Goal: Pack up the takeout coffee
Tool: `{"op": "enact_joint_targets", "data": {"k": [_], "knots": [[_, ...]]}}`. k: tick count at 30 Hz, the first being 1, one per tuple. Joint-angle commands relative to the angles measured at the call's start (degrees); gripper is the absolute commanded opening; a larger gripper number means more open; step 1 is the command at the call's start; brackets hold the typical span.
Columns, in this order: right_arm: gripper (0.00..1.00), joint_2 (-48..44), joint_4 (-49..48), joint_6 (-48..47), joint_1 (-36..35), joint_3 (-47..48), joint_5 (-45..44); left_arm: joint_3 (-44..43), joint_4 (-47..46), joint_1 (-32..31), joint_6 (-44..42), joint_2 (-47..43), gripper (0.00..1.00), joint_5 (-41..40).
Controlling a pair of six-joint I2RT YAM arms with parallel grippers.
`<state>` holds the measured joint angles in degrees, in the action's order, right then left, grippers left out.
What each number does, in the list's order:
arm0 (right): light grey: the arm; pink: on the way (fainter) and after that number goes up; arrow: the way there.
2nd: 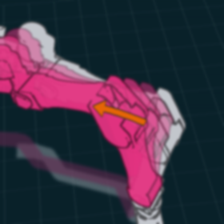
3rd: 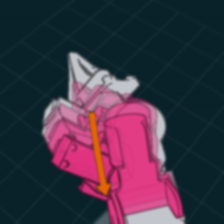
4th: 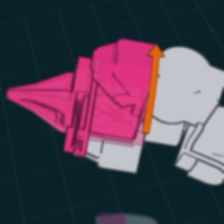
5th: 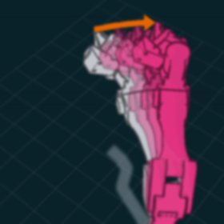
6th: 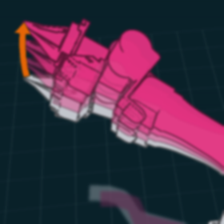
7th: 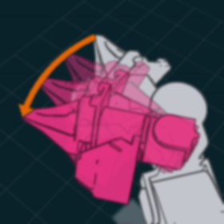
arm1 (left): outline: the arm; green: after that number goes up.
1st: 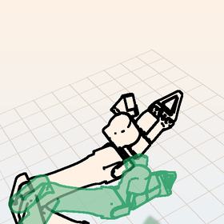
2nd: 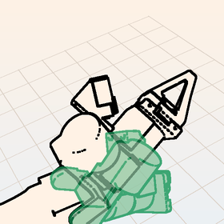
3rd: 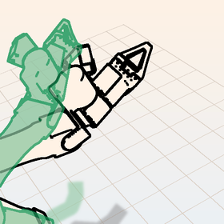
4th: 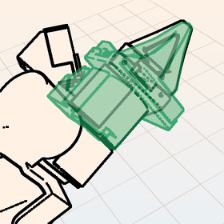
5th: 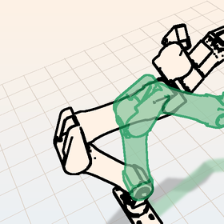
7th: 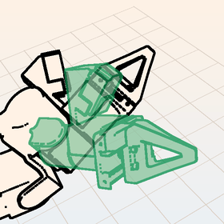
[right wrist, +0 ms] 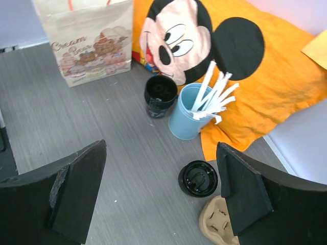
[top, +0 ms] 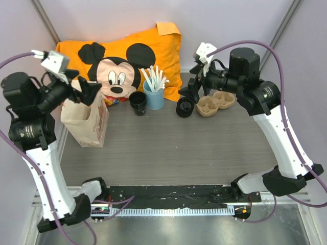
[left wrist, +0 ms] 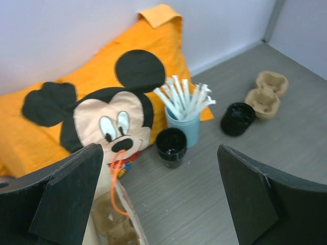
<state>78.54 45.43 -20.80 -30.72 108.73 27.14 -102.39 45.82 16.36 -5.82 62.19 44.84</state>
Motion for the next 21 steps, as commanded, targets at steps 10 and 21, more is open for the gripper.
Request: {"op": "enact_joint_targets", "data": {"k": [10,21], "knots": [[0.92,3.0,-8.6,7.0,10.1,-4.0,-1.1,1.0,9.1,-37.3,-13.2,11.0,1.00,-29.1],[0.91,4.0,-13.1,7.4,14.5,-14.1,-4.6,12.3,-2.6,-40.0,-15.0,18.9,1.00,-33.5]]}}
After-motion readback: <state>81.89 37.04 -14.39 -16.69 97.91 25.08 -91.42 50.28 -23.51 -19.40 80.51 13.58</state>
